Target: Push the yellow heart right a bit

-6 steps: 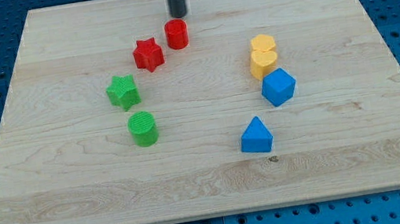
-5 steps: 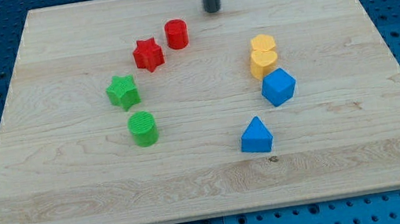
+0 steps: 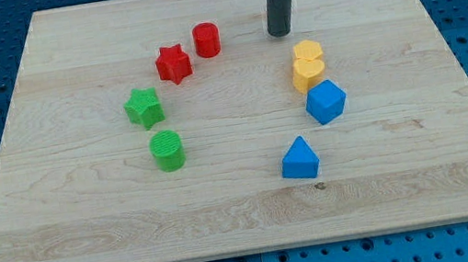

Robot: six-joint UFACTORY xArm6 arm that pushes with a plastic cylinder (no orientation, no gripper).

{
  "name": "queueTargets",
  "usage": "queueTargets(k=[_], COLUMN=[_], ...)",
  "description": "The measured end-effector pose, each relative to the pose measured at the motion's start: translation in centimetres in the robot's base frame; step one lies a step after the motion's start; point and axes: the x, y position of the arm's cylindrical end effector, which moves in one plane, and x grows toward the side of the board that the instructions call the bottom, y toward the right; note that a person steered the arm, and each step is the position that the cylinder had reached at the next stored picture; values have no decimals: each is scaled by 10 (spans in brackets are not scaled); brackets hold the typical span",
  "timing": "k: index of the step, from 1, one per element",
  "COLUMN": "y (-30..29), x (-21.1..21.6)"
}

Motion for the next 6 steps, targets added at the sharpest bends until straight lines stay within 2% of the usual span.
queueTargets(k=[3,4,5,6], y=[-27,-30,-27,-27], x=[51,99,115,103])
